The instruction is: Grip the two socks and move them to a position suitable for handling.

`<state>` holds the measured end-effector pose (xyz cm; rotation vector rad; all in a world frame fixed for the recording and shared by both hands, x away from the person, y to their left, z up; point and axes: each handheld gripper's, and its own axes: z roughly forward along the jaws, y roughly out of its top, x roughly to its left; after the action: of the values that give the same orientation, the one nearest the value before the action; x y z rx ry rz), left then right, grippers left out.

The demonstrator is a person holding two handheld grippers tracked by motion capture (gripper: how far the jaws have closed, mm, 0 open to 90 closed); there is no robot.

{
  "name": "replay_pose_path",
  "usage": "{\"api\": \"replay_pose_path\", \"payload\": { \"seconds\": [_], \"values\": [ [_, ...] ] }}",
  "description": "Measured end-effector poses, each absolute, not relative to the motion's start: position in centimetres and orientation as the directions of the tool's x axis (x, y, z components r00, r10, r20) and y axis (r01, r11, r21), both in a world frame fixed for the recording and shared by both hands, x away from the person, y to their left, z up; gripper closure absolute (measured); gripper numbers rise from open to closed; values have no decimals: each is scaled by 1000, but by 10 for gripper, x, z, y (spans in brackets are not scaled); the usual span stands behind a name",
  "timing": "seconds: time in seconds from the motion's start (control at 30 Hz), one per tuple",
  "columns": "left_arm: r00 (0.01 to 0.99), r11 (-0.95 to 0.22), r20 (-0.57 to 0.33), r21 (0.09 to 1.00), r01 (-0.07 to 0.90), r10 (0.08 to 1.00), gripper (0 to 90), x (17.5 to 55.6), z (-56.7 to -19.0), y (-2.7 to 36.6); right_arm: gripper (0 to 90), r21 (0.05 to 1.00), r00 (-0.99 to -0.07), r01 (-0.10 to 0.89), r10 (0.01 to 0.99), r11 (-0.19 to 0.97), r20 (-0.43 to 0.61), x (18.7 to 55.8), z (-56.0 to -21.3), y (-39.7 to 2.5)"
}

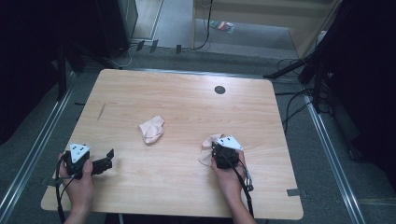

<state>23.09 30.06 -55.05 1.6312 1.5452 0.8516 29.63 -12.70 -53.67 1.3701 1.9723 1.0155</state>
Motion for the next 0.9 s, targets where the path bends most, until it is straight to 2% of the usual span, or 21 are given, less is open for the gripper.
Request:
{"api": "replay_pose_path", "payload": {
  "seconds": [0.2,0.4,0.57,0.77,0.9],
  "values": [
    [76,-20,-20,872,490,997,1,228,-539,292,841,847,-390,487,921,213,-7,279,-512,-129],
    [139,-58,-9,883,467,990,1,223,-524,270,840,868,-429,460,903,185,35,263,-490,-134],
    [210,-85,-13,889,450,978,1,222,-515,246,840,873,-465,440,885,208,24,251,-477,-130],
    [283,-122,-8,890,438,959,1,220,-510,219,839,882,-519,410,855,233,16,238,-469,-118],
    [311,-123,-19,895,430,950,1,221,-507,205,838,874,-568,396,823,282,-8,228,-475,-102]
  ]
}}
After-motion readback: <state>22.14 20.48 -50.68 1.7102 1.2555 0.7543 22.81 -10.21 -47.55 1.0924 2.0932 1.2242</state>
